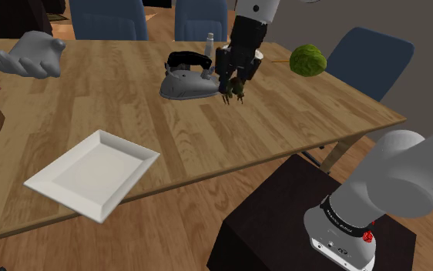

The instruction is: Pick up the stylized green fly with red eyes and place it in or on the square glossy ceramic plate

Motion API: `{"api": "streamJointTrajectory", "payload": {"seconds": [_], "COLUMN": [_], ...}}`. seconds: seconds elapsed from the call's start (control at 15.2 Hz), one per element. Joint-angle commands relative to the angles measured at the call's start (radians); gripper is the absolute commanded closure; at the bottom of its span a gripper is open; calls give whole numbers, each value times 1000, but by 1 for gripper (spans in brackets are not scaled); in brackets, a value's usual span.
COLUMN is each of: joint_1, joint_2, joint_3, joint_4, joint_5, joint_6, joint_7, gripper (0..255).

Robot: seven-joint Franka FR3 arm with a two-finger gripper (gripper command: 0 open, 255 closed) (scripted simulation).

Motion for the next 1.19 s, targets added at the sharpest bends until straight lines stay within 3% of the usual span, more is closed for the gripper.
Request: {"api": "streamJointTrajectory", "payload": {"seconds": [0.0,0.59,1.12], "joint_1": [20,90,164], "joint_2": [33,228,461], "joint_3": [38,180,279], "joint_4": [23,207,453], "joint_5": [14,14,-72], "joint_6": [26,100,130], "joint_7": [48,252,451], "gripper": [255,255,255]}}
